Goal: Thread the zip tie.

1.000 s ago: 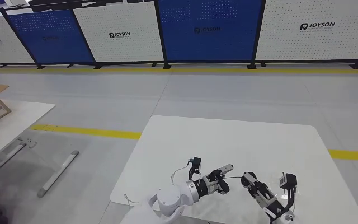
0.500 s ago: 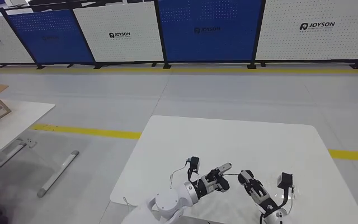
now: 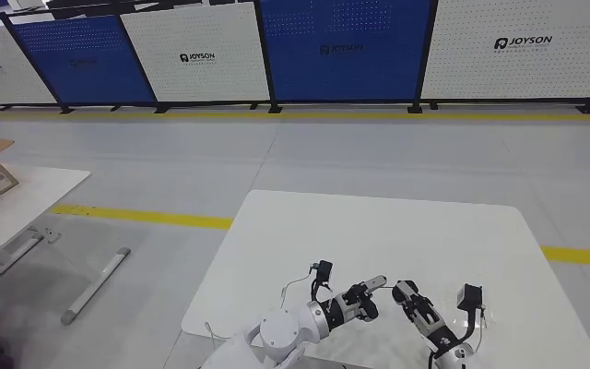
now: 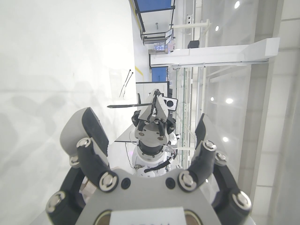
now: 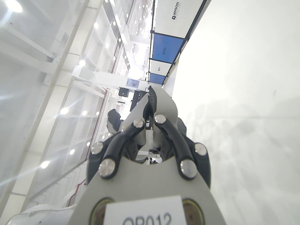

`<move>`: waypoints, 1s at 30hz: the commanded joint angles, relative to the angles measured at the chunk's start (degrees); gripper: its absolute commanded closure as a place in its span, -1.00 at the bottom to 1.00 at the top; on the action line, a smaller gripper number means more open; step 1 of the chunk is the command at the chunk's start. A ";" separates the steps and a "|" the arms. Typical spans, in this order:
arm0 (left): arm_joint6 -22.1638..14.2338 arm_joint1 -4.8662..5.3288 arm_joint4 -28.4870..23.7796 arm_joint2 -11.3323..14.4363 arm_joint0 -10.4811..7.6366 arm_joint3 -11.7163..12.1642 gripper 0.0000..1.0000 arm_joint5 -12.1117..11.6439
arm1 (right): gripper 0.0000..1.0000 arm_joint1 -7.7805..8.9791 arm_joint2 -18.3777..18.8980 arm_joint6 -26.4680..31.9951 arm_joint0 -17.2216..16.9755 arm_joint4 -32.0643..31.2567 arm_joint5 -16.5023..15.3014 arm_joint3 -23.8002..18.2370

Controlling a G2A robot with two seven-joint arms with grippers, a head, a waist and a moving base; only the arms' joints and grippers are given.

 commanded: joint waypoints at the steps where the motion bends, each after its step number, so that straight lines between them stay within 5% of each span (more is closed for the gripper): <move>1: -0.08 0.00 0.01 0.00 -0.01 0.01 -1.00 0.01 | 1.00 0.00 0.00 0.00 0.00 0.00 0.00 0.00; 12: -2.25 -0.25 -3.56 0.54 0.16 0.35 -1.00 -4.42 | 1.00 -0.41 -0.87 -0.77 1.12 -0.60 1.45 0.79; 18: -1.48 -0.45 -5.09 0.42 -0.33 1.06 -0.18 -5.29 | 1.00 -0.41 -0.87 -0.77 1.12 -0.60 1.45 0.79; 30: -0.89 -0.14 -2.69 -0.40 0.09 1.81 0.22 -6.66 | 1.00 -0.41 -0.87 -0.77 1.12 -0.60 1.45 0.79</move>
